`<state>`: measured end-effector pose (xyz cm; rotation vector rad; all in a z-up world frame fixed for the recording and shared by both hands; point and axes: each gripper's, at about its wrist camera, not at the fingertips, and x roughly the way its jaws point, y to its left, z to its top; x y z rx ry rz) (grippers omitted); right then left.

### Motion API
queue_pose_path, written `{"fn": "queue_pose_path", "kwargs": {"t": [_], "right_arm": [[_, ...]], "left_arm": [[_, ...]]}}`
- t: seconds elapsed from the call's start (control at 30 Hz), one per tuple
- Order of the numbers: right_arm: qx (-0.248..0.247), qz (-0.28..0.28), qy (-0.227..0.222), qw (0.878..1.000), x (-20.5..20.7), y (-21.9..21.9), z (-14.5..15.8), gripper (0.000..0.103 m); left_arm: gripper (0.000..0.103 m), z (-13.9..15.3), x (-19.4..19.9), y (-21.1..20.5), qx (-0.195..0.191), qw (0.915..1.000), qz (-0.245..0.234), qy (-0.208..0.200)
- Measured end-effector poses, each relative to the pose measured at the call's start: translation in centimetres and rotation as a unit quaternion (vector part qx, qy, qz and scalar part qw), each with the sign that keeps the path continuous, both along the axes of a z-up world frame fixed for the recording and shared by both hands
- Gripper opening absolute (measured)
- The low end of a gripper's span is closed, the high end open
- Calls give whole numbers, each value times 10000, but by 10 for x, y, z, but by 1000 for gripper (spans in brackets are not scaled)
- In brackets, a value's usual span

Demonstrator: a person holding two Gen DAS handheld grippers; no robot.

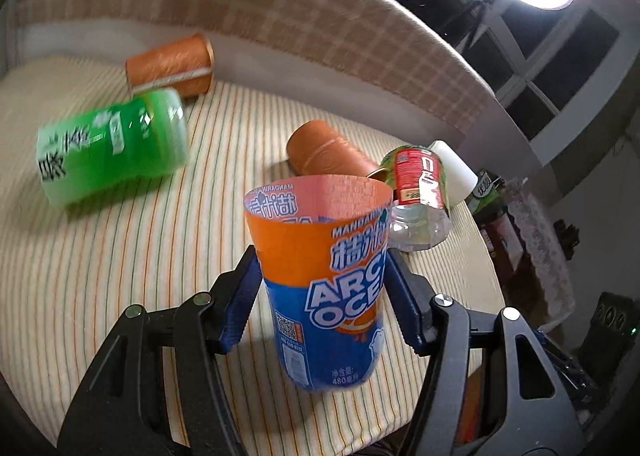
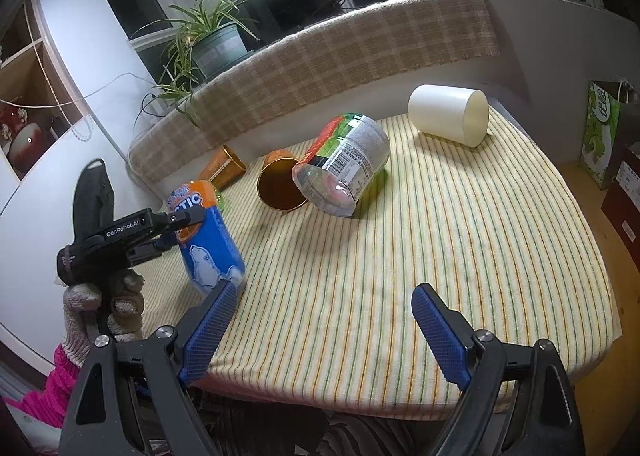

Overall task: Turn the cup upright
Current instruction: 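Open the right gripper and withdraw it from the standing bottle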

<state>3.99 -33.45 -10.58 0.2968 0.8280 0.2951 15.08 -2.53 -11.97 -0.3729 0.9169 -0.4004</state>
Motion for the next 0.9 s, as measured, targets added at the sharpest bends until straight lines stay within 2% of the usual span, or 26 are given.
{"fn": "queue_pose_path", "kwargs": {"t": [0.13,0.37,0.67,0.9], "right_arm": [[6,-56,-3,10000,-1,-2,1,91],[47,-101,0,9999,-1,-5,0,91],[44,-127,-9,9999,-4,-5,1,91],[21,-113,-23,9999,-3,-6,2,91]], "left_arm": [[62,7,-4,-8,215,9994,-27,-260],[62,15,-11,-27,832,9936,-62,-764],[62,17,-19,-51,1350,9846,-284,-1073],[62,14,-23,-66,1535,9812,-485,-1069]]}}
